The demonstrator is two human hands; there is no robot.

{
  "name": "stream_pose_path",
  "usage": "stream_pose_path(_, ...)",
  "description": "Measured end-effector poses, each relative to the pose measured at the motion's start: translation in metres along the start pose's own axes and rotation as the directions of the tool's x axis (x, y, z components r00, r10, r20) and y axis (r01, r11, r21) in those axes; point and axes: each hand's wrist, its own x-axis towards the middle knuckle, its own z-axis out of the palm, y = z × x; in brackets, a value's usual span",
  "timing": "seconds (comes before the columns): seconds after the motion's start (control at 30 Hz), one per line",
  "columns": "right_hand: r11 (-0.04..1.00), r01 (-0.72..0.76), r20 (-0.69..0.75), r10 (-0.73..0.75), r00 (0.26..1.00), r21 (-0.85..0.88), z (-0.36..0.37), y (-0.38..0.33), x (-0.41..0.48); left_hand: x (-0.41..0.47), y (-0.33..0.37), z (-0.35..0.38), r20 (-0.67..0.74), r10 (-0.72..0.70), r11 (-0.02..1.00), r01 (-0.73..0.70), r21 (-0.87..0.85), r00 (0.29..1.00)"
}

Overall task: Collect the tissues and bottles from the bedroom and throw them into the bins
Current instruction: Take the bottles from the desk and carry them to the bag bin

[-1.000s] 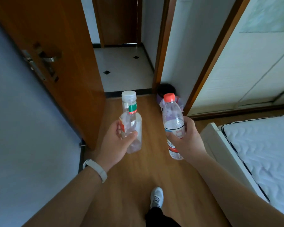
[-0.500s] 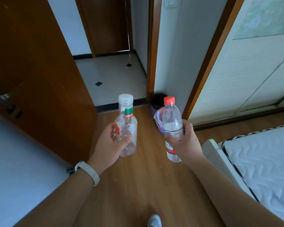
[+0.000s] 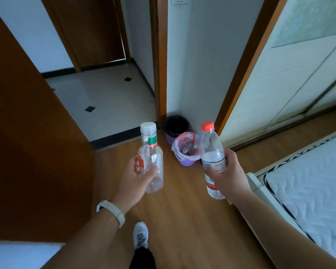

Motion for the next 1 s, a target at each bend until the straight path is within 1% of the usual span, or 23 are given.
stream_pose_path(0.1,0.998,-0.058,-0.058,0.057,0.997,-0.009,0.019,-0.025,0.028,0.057,0.0,-0.018,0.073,-0.01,1.0,0.011,-0.014,0.997)
stream_pose_path(0.3,0.997,-0.067,-0.177,0.06,0.982,-0.035,0.056,-0.088,0.086,0.166,0.016,-0.056,0.159,0.09,0.993,-0.101,0.062,0.983)
stream_pose_path(0.4,0.997,-0.066,-0.194,0.059,0.979,-0.03,0.072,-0.103,0.107,0.202,0.023,-0.067,0.192,0.137,0.985,-0.155,0.08,0.972)
stream_pose_path(0.57,0.992,-0.112,-0.209,0.099,0.973,-0.051,0.087,-0.104,0.141,0.244,0.024,-0.062,0.237,0.145,0.98,-0.172,0.096,0.961)
stream_pose_path(0.63,0.991,-0.131,-0.215,0.12,0.969,-0.037,0.088,-0.1,0.158,0.262,0.024,-0.055,0.269,0.127,0.982,-0.16,0.101,0.955)
stream_pose_path(0.77,0.985,-0.17,-0.21,0.168,0.963,0.009,0.09,-0.084,0.199,0.299,0.024,-0.03,0.282,0.09,0.987,-0.124,0.105,0.955)
stream_pose_path(1.0,0.977,-0.207,-0.145,0.212,0.966,0.053,0.092,-0.057,0.3,0.382,0.032,0.025,0.315,-0.002,0.973,-0.071,0.221,0.949)
